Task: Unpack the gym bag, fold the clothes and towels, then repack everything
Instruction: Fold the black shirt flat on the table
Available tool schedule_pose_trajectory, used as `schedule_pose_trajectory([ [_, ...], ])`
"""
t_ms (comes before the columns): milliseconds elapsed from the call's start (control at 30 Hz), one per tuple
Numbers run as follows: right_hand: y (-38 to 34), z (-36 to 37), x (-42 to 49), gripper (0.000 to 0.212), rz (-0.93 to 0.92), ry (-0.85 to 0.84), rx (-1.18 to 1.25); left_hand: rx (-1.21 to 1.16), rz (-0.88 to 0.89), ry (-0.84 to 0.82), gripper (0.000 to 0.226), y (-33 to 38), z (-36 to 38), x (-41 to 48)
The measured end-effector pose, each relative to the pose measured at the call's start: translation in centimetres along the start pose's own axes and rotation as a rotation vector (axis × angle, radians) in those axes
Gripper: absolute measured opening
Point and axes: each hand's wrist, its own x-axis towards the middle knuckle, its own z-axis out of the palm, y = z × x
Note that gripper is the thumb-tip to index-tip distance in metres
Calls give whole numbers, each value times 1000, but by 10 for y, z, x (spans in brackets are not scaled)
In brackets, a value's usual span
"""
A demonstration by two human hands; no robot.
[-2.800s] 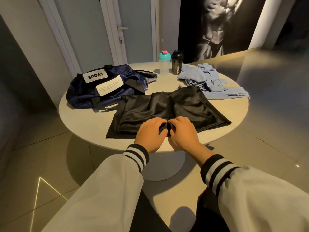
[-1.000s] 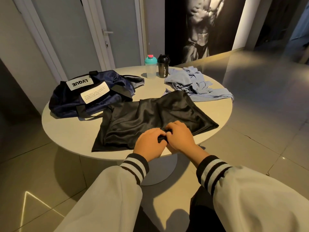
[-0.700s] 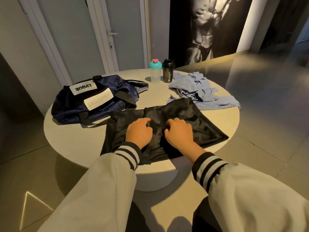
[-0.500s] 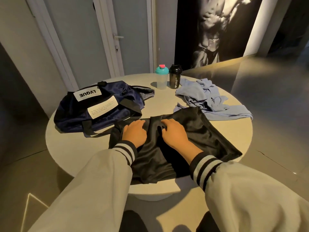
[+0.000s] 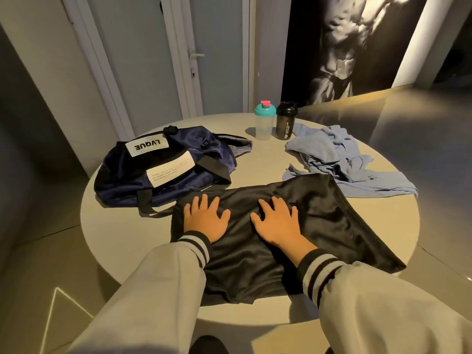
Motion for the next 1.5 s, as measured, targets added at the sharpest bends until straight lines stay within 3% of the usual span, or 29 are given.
schedule_pose_trajectory([
  [133, -33, -1, 3, 58, -117, 67, -34, 35, 37, 5, 64, 7, -1, -4],
  [200, -44, 2, 5, 58, -151, -7, -15, 15, -13, -32, 66, 2, -1, -4],
  [300, -39, 10, 8, 63, -102, -95, -34, -42, -97, -32, 70, -15, -4, -2],
  [433, -28, 9, 9, 67, -25, -87, -26, -73, -118, 1, 69, -26, -4, -2],
  [600, -44, 11, 4, 63, -35, -34, -38, -22, 12, 86, 59, -11, -5, -10],
  [700, -53, 17, -1, 54, -153, 26, -49, -52, 81, 16, 53, 7, -6, -17],
  [833, -47, 19, -3, 48, -161, 54, -52, -70, 86, -59, 55, 8, -2, -22],
  [967, -34, 9, -7, 48, -153, 68, -47, -8, 81, 17, 53, -10, 1, -23],
  [1067, -24, 0, -16, 42, -206, 200, 6, 117, 140, 114, 54, 3, -5, -29],
  [1167, -17, -9, -27, 34, -173, 283, -33, 12, 222, 139, 44, 43, -9, -47],
  [1300, 6, -14, -46, 35, -86, 270, -103, -160, 241, -15, 49, 80, 11, -72],
  [1500, 52, -10, -76, 48, -58, 148, -43, -35, 316, 59, 57, 49, 28, -75],
])
